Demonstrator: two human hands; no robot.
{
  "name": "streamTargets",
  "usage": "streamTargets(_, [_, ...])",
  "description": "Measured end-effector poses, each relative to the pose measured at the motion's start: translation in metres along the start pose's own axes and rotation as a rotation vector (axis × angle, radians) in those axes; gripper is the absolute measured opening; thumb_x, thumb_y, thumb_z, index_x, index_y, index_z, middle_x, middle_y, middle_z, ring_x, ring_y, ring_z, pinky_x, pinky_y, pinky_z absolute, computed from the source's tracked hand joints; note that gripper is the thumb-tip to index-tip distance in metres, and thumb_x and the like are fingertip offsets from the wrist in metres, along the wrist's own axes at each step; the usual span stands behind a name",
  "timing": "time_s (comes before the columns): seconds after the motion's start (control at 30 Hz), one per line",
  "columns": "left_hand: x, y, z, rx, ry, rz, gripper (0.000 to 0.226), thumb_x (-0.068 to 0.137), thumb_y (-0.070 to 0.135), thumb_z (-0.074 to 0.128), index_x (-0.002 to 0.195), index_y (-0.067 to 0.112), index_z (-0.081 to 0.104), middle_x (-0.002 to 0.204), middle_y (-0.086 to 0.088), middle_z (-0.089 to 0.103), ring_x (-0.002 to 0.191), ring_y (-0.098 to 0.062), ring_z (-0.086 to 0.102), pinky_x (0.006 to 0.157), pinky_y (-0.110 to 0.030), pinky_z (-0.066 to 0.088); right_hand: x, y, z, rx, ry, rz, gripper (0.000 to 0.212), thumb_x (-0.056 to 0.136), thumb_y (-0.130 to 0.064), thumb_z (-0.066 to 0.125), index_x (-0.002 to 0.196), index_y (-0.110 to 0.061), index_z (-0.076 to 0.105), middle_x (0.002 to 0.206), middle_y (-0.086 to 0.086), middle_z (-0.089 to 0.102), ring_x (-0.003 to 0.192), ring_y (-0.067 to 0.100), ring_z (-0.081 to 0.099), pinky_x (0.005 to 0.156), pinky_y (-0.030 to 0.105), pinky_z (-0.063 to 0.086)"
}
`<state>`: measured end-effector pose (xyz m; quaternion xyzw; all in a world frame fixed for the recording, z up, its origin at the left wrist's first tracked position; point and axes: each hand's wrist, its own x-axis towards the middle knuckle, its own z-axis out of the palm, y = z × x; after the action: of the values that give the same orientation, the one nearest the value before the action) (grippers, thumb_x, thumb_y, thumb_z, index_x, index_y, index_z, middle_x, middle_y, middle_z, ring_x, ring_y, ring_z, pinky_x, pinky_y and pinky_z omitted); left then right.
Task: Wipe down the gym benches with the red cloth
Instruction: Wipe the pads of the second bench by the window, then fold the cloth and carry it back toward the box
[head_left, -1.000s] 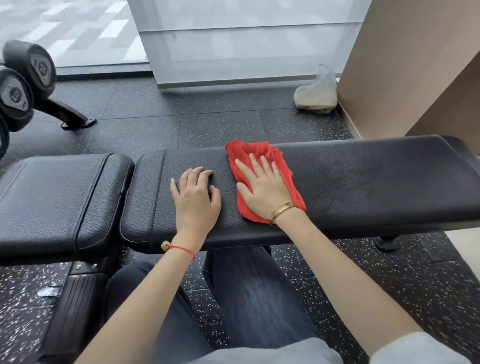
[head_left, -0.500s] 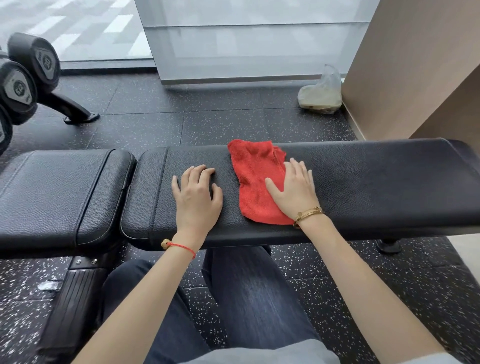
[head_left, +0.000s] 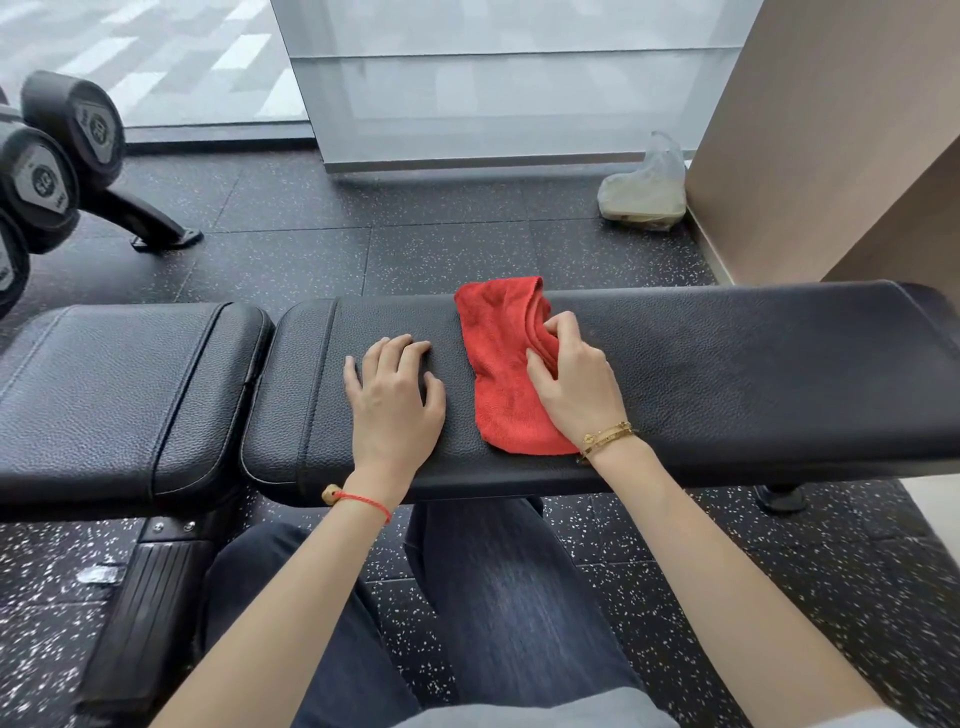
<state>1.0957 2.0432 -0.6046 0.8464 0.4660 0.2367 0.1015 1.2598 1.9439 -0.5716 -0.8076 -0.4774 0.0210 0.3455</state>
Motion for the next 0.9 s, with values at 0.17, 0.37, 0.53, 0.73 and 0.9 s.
streamTargets(0.17, [0.001,0.001,-0.002,-0.035,0.007,-0.013,0.037,0.089,0.022,0.054,0.126,0.017,0.059,0.137,-0.001,0.055,0.136,-0.023,0.042,0.119,-0.052,0.019,0.005,-0.011,-0.001,0.183,-0.015,0.016,0.022,0.09,-0.022,0.06,0.103,-0.011,0.047,0.079,0.006,0.066,0.075,0.033,0.063,0.072,0.039,0.046])
streamTargets(0.37, [0.0,-0.003,0.0,-0.085,0.089,-0.006,0.037,0.088,0.02,0.054,0.124,0.017,0.06,0.13,-0.001,0.06,0.129,-0.022,0.049,0.118,-0.048,0.025,0.01,-0.01,0.01,0.269,-0.034,0.061,0.021,0.088,-0.021,0.064,0.102,-0.013,0.051,0.081,-0.003,0.064,0.068,0.011,0.058,0.068,0.021,0.042])
streamTargets(0.53, [0.001,-0.008,0.001,-0.129,0.095,-0.023,0.037,0.088,0.021,0.051,0.123,0.02,0.061,0.127,0.003,0.061,0.126,-0.018,0.052,0.119,-0.044,0.025,0.022,-0.008,0.015,0.346,-0.094,0.11,0.022,0.085,-0.021,0.068,0.101,-0.015,0.054,0.082,-0.016,0.065,0.075,-0.003,0.061,0.074,0.014,0.044])
streamTargets(0.73, [0.002,0.001,-0.061,-0.113,-0.062,-0.109,0.033,0.09,0.018,0.056,0.122,0.017,0.062,0.126,0.0,0.063,0.124,-0.02,0.054,0.114,-0.045,0.033,0.029,-0.059,-0.014,0.399,-0.236,0.242,0.025,0.085,-0.016,0.069,0.105,-0.01,0.054,0.098,-0.001,0.067,0.09,0.017,0.064,0.088,0.034,0.048])
streamTargets(0.9, [-0.005,0.019,-0.154,-0.147,-0.141,-0.217,0.028,0.093,0.016,0.058,0.12,0.013,0.063,0.12,-0.004,0.064,0.115,-0.025,0.057,0.101,-0.042,0.044,0.032,-0.12,-0.073,0.444,-0.369,0.322,0.024,0.086,-0.015,0.068,0.105,-0.007,0.055,0.098,0.003,0.069,0.091,0.016,0.065,0.089,0.041,0.049])
